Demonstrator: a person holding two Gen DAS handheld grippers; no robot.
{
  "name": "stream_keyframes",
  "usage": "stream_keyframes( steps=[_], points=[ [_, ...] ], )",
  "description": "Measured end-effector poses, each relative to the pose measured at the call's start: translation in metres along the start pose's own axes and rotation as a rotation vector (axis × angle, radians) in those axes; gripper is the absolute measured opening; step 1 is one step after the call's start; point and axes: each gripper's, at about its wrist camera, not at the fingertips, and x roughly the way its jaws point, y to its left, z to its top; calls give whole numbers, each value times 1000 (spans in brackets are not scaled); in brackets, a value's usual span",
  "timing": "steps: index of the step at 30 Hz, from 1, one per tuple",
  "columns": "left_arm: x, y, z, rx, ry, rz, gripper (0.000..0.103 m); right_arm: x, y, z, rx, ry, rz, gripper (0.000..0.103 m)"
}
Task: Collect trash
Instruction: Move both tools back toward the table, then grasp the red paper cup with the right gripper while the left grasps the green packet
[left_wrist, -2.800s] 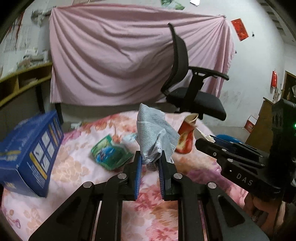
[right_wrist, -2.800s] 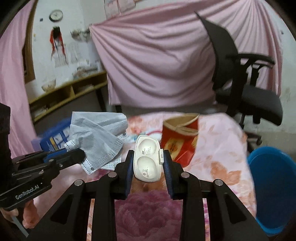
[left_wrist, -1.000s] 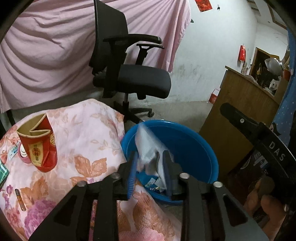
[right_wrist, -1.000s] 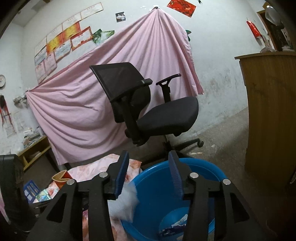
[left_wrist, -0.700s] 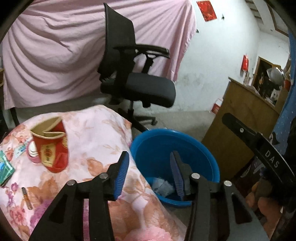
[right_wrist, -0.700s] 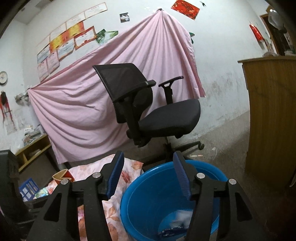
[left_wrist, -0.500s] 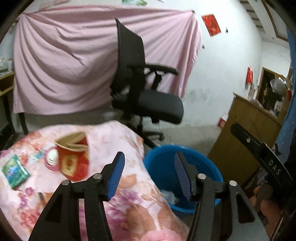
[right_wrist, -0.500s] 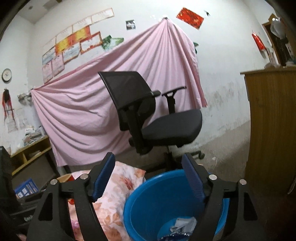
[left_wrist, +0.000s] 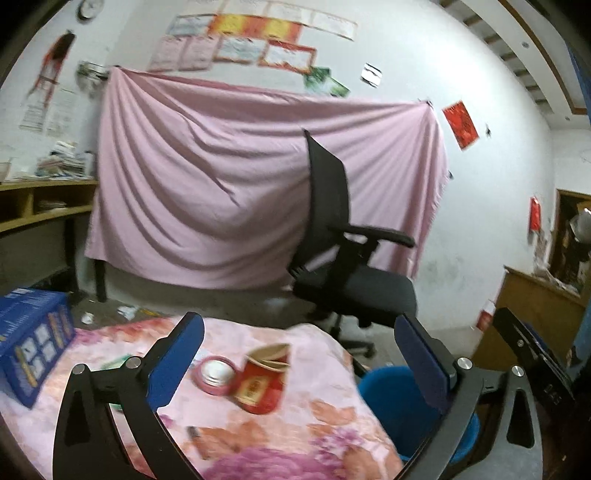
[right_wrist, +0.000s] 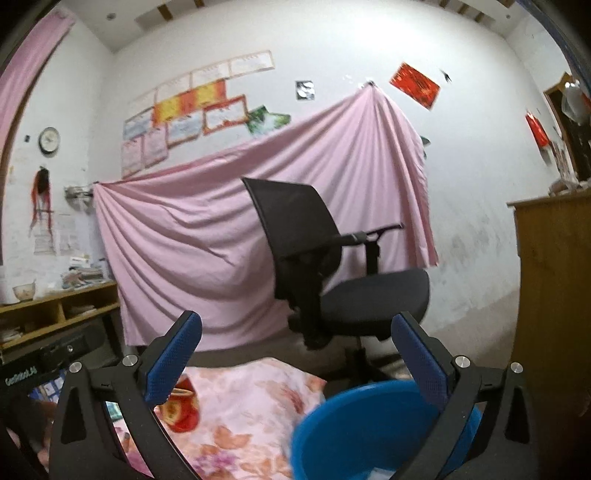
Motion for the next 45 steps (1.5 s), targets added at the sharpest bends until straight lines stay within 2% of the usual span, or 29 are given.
stream_keyframes(
  steps=[8, 12, 15, 21, 26, 34, 39, 42, 45],
  points=[
    [-35, 51, 4, -21, -87, 121, 101, -8, 51, 0, -80, -98, 72, 103],
    [-51, 76, -1, -28, -108, 177, 101, -5, 76, -5, -118, -110, 104, 103],
    [-59, 96, -5, -25, -113, 212, 101, -1, 93, -11, -141, -96, 125, 103],
    [-70, 128, -22, -16, -84, 279, 101, 20, 124, -31, -191, 9, 169, 103],
    [-64, 145, -38, -9, -37, 286, 101, 34, 139, -47, -194, 91, 175, 103],
    [-36, 161, -55, -52, 94, 225, 101, 68, 152, -77, -263, 285, 151, 103],
    [-4, 173, -59, -85, 231, 233, 101, 91, 154, -87, -276, 415, 112, 103],
    [18, 181, -66, -119, 337, 206, 101, 103, 157, -95, -295, 492, 88, 103],
    [29, 183, -69, -125, 393, 206, 100, 111, 159, -101, -310, 544, 78, 103]
  ],
)
